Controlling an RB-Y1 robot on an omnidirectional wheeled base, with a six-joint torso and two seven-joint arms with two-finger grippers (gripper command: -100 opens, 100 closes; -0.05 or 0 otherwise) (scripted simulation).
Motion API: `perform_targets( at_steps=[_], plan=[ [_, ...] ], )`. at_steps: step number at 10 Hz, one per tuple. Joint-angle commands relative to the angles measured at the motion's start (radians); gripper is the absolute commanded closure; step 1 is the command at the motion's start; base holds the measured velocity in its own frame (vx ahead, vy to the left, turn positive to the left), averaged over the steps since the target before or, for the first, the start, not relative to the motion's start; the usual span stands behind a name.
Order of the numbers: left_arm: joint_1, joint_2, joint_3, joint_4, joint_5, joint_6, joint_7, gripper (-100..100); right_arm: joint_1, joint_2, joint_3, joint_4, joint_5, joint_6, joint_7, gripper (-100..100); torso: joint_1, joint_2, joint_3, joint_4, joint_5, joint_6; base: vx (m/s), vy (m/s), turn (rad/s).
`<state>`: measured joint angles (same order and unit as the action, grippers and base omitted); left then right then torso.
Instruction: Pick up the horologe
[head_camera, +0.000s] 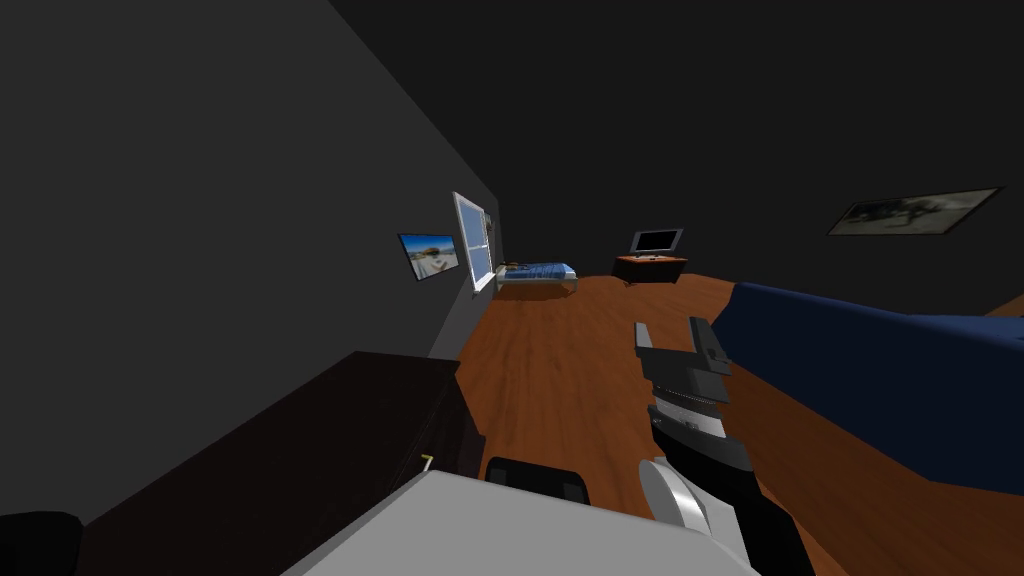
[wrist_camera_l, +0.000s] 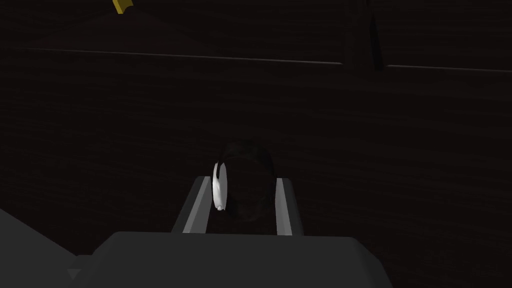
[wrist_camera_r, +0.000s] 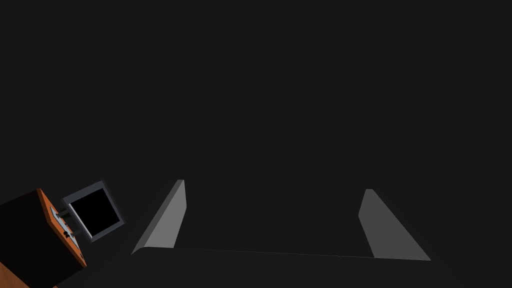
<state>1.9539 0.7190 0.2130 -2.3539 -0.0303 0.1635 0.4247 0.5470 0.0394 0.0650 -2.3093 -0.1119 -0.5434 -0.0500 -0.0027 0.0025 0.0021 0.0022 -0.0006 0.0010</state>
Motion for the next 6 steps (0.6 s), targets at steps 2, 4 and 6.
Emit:
perform_targets(
  at_steps=[2,4,6],
  plan=[
    [0.048,-0.001,0.025,-0.054,-0.006,0.003,0.008,100,0.000,0.000,0.000,0.000,0.000,0.000,0.000,0,-0.001,0.001,0.000,0.000,0.000,0.000,-0.024,-0.003,0.028],
    [0.087,0.001,0.047,-0.096,-0.008,0.009,0.017,100,0.000,0.000,0.000,0.000,0.000,0.000,0.000,0,-0.001,0.002,0.001,0.000,0.000,-0.001,-0.029,0.000,0.027],
    [0.076,0.002,0.038,-0.087,-0.003,0.006,0.021,0,0.000,0.000,0.000,0.000,0.000,0.000,0.000,0,-0.002,0.001,0.000,-0.001,-0.003,0.002,-0.006,-0.001,0.015]
  ],
)
